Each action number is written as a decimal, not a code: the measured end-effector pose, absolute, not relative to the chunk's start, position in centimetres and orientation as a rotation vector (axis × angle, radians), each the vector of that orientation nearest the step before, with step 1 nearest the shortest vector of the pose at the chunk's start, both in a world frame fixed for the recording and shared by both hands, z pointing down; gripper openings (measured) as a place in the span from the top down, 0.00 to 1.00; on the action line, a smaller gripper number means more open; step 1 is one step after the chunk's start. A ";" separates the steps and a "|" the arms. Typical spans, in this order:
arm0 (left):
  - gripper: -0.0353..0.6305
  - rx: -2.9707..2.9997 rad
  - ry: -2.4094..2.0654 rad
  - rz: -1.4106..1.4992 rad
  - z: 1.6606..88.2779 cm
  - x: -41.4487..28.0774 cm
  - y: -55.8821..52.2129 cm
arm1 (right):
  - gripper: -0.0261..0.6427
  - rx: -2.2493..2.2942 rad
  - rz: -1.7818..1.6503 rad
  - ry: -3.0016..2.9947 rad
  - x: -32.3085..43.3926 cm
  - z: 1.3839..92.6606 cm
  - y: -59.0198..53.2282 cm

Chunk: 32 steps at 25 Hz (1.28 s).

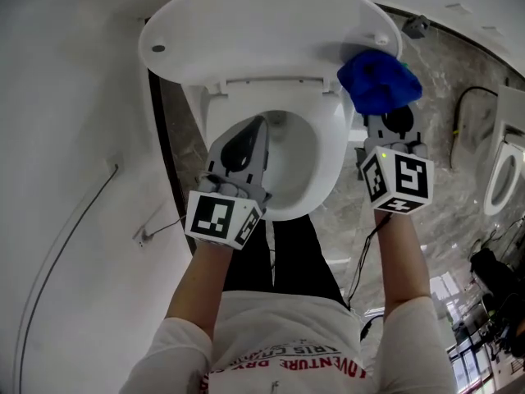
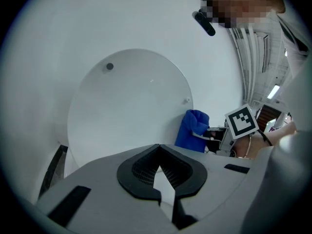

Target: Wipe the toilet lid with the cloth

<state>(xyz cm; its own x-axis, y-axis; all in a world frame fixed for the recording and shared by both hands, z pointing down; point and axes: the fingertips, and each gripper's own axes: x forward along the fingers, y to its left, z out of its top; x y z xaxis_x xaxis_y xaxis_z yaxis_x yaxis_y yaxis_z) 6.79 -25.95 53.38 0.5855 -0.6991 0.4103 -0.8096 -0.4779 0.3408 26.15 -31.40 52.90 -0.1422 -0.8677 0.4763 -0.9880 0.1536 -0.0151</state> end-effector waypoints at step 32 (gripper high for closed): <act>0.94 2.086 -1.429 0.368 59.7 -13.7 -24.2 | 0.83 1.319 0.721 -2.341 -5.4 65.8 -32.2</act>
<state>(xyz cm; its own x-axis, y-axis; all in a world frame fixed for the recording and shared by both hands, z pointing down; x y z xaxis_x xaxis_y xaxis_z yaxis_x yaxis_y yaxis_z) -13.74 -24.22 59.75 0.3888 -0.7571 0.5249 -0.9165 -0.2597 0.3044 -5.40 -32.18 65.79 -0.5010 -0.6811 0.5340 -0.8635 0.4350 -0.2554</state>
